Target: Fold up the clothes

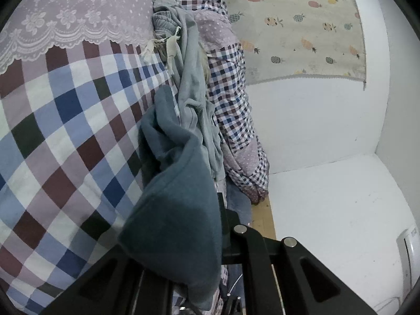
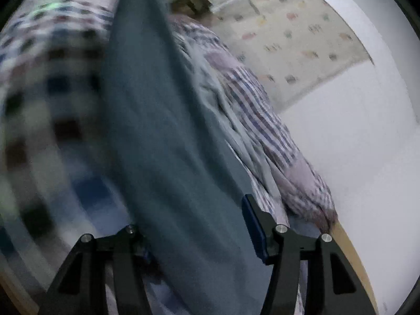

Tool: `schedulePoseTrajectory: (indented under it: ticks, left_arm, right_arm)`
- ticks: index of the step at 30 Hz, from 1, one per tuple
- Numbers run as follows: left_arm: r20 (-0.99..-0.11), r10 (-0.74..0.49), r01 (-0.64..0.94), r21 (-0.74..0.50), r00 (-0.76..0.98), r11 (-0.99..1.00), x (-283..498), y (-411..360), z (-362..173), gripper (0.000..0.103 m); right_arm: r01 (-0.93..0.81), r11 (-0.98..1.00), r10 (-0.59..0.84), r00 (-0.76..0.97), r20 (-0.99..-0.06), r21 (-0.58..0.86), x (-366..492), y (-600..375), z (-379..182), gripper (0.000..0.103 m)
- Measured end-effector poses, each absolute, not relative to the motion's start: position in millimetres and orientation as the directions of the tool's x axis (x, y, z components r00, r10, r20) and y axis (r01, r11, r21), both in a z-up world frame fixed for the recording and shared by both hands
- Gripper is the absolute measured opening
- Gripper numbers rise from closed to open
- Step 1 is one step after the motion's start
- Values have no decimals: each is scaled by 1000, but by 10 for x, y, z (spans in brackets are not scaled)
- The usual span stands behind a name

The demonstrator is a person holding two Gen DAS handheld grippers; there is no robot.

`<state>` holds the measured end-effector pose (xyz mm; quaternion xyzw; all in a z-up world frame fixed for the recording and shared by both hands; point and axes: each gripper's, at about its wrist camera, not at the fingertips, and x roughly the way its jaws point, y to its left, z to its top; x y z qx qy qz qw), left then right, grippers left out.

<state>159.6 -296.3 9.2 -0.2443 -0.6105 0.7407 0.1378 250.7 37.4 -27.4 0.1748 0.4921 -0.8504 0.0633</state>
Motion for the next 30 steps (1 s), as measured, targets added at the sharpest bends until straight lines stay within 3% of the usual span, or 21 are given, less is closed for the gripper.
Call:
schedulePoseTrajectory:
  ticks: [6,13,16,17,18,25,30]
  left_arm:
    - [-189,501,91,-973,-844,-213,1572,-2960,117,6]
    - [-208,490,106,-968,-847,-228,1604,-2967,111,6]
    - [-227,485,118,-962,-845,-246,1635,-2967,102,6]
    - [-235,482,122,-959,-844,-254,1647,-2967,101,6]
    - [-243,479,127,-956,-843,-263,1660,-2966,100,6]
    - [-237,454,102,-948,-859,-303,1785,-2948,258,6]
    - [-151,397,15,-945,-905,-326,2056,-2924,744,6]
  right_arm:
    - [206,-470,229,-911,-344,-858,2478,1066,-280,60]
    - [196,-389,296,-899,-323,-900,2550,1454,-360,58]
    - [206,-396,312,-887,-342,-895,2543,1566,-378,36]
    - [219,-381,307,-886,-347,-898,2534,1567,-396,16]
    - [239,-351,294,-890,-349,-905,2532,1571,-423,9]
    - [262,-329,227,-911,-345,-907,2566,1679,-22,7]
    - [253,-353,176,-928,-329,-901,2559,1694,677,7]
